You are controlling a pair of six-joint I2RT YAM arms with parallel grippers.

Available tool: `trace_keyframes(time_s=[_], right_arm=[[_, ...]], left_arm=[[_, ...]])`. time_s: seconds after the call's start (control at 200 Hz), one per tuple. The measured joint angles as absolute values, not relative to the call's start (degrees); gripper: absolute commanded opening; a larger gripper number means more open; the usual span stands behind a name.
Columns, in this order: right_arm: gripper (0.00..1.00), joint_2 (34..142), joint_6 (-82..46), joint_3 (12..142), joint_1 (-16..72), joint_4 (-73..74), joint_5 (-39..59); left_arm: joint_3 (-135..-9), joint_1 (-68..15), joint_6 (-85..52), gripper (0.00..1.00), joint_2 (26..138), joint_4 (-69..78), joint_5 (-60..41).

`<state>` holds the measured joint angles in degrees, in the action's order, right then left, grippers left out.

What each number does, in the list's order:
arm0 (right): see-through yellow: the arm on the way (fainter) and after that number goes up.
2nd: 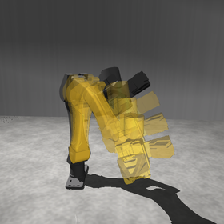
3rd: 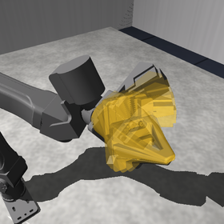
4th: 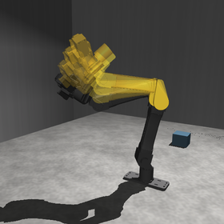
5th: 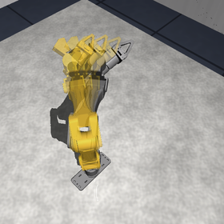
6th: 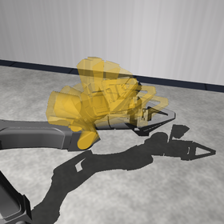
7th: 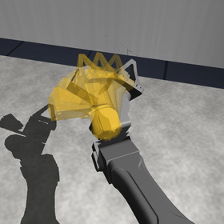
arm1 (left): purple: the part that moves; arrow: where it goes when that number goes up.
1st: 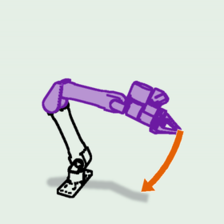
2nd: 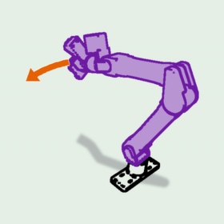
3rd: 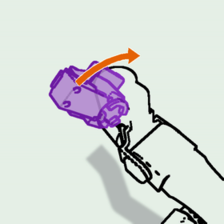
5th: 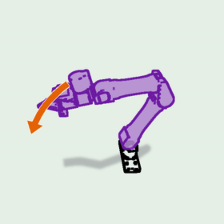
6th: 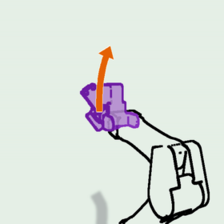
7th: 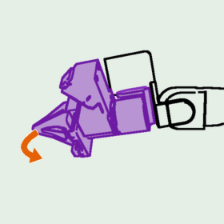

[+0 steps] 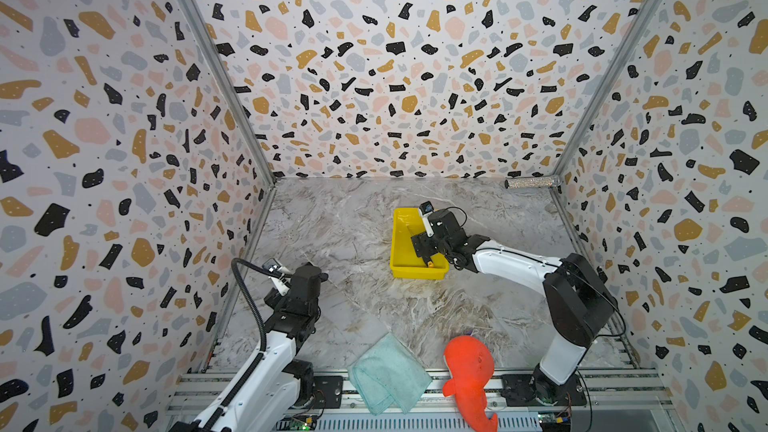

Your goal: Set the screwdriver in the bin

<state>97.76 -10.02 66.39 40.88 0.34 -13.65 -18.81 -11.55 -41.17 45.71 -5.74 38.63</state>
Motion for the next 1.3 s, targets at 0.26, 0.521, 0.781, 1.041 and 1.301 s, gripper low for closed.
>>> trace_keyframes(time_s=[0.26,0.521,0.781,1.041,1.301], right_arm=[[1.0,75.5,-10.9,50.2,35.2,6.0,-38.5],[1.0,71.4,-5.8,26.4,19.3,16.8,-42.0],[0.99,73.0,2.7,17.9,13.7,40.0,-30.7],[0.99,79.8,1.7,18.3,10.4,52.0,-23.0],[0.99,85.8,0.1,8.4,6.6,69.5,-14.7]], left_arm=[[-18.8,-11.6,-41.1,1.0,49.4,-4.8,36.4],[-18.8,-11.6,-41.1,1.0,50.4,-4.8,35.8],[-18.8,-11.6,-41.1,1.0,50.1,-4.7,35.8],[-18.8,-11.6,-41.1,1.0,50.1,-4.7,35.8],[-18.8,-11.6,-41.1,1.0,50.2,-4.6,35.8]])
